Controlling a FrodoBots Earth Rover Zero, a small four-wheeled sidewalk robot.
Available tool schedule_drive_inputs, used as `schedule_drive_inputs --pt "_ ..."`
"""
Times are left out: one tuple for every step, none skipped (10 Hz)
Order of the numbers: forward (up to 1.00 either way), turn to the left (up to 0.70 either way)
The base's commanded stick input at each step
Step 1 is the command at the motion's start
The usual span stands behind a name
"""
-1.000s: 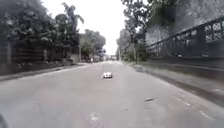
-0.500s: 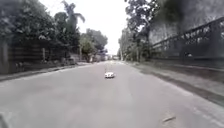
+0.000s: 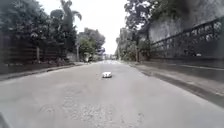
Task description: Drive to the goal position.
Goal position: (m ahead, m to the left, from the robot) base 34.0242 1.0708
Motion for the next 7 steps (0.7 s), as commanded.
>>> schedule_drive_inputs --pt "1.00 0.00" --pt "1.00 0.00" --pt "1.00 0.00" --pt "1.00 0.00" --pt "1.00 -0.19" --pt "1.00 -0.40" --pt "1.00 -0.40"
